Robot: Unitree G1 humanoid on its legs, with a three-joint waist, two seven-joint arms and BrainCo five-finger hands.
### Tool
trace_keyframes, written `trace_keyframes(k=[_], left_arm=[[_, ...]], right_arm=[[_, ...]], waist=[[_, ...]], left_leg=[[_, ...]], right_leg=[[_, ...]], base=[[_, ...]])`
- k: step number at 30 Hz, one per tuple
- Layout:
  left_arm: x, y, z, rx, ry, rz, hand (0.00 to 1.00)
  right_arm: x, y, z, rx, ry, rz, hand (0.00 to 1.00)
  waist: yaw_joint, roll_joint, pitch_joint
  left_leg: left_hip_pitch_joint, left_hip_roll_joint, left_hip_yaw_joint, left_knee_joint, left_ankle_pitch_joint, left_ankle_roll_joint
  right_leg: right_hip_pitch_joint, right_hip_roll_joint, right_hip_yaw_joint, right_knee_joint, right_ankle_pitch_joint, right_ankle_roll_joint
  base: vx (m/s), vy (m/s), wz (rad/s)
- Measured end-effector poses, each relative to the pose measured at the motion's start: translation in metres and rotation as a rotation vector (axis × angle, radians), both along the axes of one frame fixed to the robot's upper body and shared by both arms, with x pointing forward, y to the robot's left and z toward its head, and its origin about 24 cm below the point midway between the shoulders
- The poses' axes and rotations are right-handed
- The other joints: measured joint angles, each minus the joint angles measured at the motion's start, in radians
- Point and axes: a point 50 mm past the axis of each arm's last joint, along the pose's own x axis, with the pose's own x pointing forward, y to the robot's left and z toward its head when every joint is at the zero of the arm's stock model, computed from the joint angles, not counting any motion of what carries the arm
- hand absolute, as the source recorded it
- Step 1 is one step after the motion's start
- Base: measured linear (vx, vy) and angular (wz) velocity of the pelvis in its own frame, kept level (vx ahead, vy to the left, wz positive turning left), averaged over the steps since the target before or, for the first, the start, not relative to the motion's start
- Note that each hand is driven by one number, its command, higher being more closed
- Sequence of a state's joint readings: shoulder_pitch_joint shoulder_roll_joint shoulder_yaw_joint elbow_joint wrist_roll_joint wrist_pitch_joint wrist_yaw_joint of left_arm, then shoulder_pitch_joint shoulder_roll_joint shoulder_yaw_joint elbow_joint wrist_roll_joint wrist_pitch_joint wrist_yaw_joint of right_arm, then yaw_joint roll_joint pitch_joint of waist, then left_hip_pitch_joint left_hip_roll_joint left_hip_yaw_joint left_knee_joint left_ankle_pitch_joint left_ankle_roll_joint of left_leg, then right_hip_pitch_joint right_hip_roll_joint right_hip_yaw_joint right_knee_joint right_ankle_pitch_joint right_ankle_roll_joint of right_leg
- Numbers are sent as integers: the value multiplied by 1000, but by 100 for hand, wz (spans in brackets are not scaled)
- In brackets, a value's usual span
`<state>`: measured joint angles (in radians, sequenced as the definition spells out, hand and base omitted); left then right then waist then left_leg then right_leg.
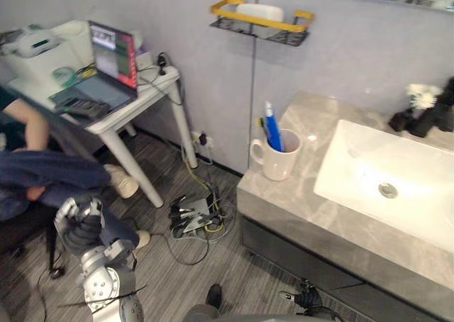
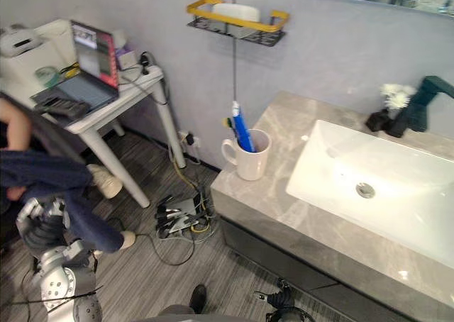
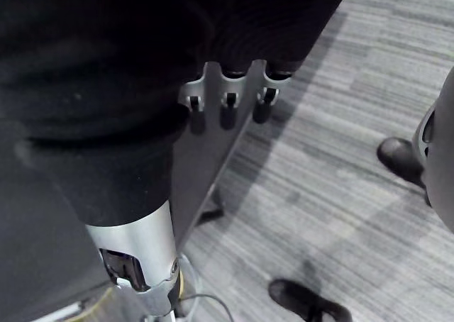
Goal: Organize washtable
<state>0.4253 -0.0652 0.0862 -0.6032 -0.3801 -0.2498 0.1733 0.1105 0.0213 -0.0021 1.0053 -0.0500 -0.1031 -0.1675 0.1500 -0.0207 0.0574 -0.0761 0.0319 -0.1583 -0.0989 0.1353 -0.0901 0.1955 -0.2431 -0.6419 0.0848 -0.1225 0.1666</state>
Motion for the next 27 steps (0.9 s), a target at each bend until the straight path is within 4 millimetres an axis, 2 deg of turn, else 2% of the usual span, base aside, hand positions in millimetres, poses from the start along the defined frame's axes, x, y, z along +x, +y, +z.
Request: trace_keyframes(k=[4, 6, 10, 14, 17, 24, 27], left_arm=[[-2, -21, 10, -76, -82, -191, 100], [-2, -32, 8, -136, -79, -306, 100], [-3, -48, 2, -197, -49, -441, 100], [-4, -74, 1, -274, -43, -602, 100], [-4, -90, 2, -322, -45, -712, 100], [5, -108, 6, -307, -66, -833, 100], [10, -117, 5, -294, -58, -884, 100]], right_arm=[[5, 7, 1, 27, -9, 26, 0], [7, 9, 1, 29, -14, 39, 0], [8, 13, 2, 29, -17, 78, 0], [10, 13, 2, 32, -22, 96, 0], [14, 10, 3, 22, -32, 110, 0], [17, 4, 5, 5, -48, 113, 0], [18, 0, 5, -5, -49, 113, 0]], waist=[[-7, 0, 4], [-27, 5, 6], [-29, 8, 8], [-36, 20, 13], [-54, 30, 17], [-80, 31, 18], [-81, 31, 19]], left_leg=[[3, 4, 22, 0, 1, 2], [6, 7, 34, 0, 0, 3], [2, 24, 77, 1, 1, 2], [-5, 55, 140, -1, -2, -3], [-26, 81, 185, 2, -2, -4], [-36, 112, 244, 3, -5, -10], [-47, 115, 255, 3, -8, -13]], right_leg=[[-10, -1, 21, 0, 0, 0], [-17, -1, 38, 0, 0, 0], [-51, 6, 87, 1, 2, 0], [-106, 25, 160, -2, 6, -8], [-153, 47, 211, -8, 20, -24], [-191, 74, 267, -21, 28, -36], [-211, 76, 284, -21, 30, -39]], base=[[-38, -6, -16], [-52, -18, -15], [-29, -19, -38], [-27, -29, -44], [-2, -39, -47], [16, -46, -24], [-10, -6, -14]])
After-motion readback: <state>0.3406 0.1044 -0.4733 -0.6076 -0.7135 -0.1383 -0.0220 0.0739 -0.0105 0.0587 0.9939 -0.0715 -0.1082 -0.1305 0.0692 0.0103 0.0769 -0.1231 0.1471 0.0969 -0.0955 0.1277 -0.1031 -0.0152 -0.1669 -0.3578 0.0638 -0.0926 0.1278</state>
